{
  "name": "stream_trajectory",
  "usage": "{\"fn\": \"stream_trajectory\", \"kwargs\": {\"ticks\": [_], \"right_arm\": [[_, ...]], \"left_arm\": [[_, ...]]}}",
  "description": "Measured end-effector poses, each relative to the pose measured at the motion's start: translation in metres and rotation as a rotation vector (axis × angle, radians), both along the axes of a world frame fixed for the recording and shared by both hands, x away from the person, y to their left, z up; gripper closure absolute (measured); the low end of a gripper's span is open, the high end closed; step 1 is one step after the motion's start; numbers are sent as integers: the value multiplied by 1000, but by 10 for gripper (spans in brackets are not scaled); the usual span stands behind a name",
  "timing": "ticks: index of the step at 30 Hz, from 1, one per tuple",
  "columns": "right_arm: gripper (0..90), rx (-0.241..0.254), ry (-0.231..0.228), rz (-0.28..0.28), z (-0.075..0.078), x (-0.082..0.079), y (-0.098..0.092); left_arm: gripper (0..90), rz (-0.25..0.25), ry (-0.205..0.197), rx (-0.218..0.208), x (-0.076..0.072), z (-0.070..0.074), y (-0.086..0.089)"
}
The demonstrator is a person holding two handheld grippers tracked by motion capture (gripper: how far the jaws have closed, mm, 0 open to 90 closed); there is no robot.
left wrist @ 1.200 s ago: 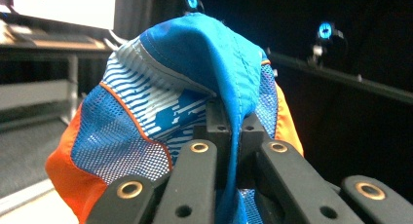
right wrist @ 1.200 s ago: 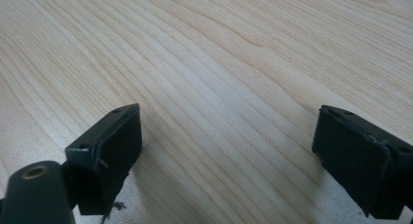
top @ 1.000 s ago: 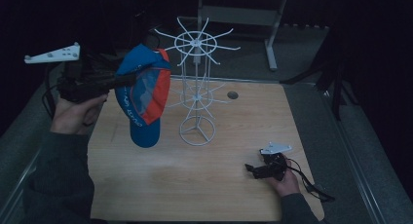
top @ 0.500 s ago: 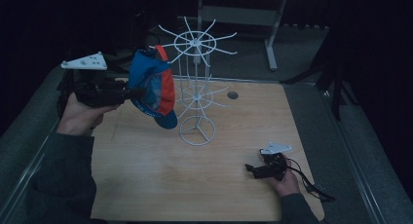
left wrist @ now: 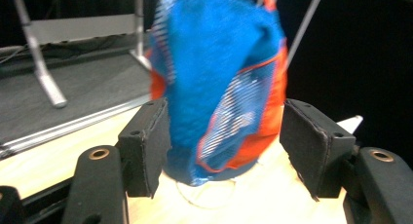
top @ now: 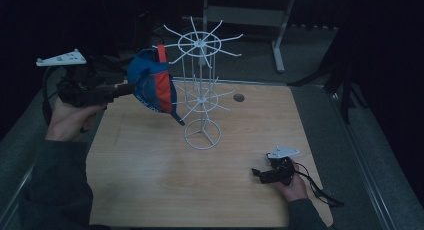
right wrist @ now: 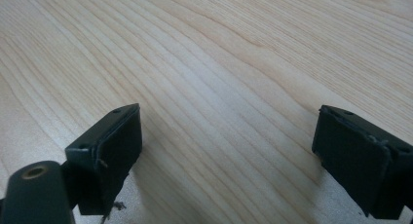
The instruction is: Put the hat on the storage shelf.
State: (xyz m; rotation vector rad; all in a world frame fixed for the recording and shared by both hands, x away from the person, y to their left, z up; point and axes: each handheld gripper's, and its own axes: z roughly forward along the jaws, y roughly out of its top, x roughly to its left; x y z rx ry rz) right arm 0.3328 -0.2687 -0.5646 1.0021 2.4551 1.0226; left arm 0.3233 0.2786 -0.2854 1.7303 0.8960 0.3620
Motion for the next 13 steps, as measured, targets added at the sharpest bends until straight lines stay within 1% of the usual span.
{"fn": "stream_trajectory", "kwargs": {"ticks": [2,3,4,5,8,10,12,13], "right_arm": [[106,0,0,0,0,0,0],[106,0,0,0,0,0,0],[106,0,0,0,0,0,0],[107,0,0,0,0,0,0],[106,0,-2,1,0,0,0],[106,2,-1,-1,0,0,0],[106,2,-1,-1,0,0,0],[106,2,-1,-1,0,0,0]], "left_arm": [[356,30,4,8,0,-2,4],[356,55,2,13,-1,-4,6],[357,55,2,13,-1,-4,6],[358,85,-1,6,-2,-6,11],[380,130,-23,18,-5,-9,15],[390,176,-40,54,-6,-13,18],[404,199,-51,43,-7,-17,21],[407,199,-51,43,-7,-17,21]]}}
